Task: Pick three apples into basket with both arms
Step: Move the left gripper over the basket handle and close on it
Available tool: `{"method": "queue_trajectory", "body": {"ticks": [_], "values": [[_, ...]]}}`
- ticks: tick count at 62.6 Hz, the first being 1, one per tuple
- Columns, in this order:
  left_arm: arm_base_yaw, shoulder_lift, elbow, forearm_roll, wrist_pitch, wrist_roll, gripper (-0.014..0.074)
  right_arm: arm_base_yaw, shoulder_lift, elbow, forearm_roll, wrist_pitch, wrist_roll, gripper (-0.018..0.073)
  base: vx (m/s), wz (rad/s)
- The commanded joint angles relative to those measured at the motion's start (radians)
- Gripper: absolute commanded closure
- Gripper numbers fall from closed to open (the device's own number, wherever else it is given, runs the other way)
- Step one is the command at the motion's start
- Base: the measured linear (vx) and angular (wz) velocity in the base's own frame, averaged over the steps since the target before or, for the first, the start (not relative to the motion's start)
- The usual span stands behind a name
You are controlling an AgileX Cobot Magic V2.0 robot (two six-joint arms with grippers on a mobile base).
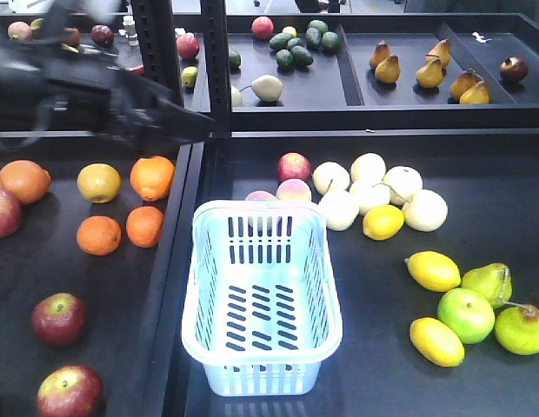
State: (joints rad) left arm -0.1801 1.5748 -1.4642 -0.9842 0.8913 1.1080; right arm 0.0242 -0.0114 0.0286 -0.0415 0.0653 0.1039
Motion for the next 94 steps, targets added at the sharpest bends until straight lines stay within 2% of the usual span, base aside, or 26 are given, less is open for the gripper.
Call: {"method": "queue_trajectory", "body": {"ticks": [1,9,17,39,50,94], "values": [[-0.043,0.055,-0.122,0.001,-0.005,0.035,0.0,-0.004,-0.012,0.013,-0.005,-0.075,-0.007,0.0564,0.0,0.0],[-0.071,0.157,-0.225,0.079,0.005,0.038,0.0024,-0.004,-0.012,0.013,-0.005,-0.075,-0.007,0.0564,0.0,0.0],[-0.073,0.223,-0.289,0.138,0.058,0.045,0.0024,-0.004,-0.012,0.013,-0.005,-0.075,-0.007,0.0564,0.0,0.0],[-0.074,0.293,-0.296,0.129,0.119,0.053,0.0024,-0.004,-0.012,0.013,-0.005,-0.075,-0.007,0.0564,0.0,0.0],[-0.074,0.327,-0.296,0.062,0.138,0.062,0.0024,-0.004,-0.012,0.013,-0.005,-0.075,-0.007,0.0564,0.0,0.0],[-0.074,0.463,-0.296,0.064,0.148,0.115,0.0024,-0.004,-0.012,0.013,-0.005,-0.075,-0.007,0.0564,0.0,0.0]]}}
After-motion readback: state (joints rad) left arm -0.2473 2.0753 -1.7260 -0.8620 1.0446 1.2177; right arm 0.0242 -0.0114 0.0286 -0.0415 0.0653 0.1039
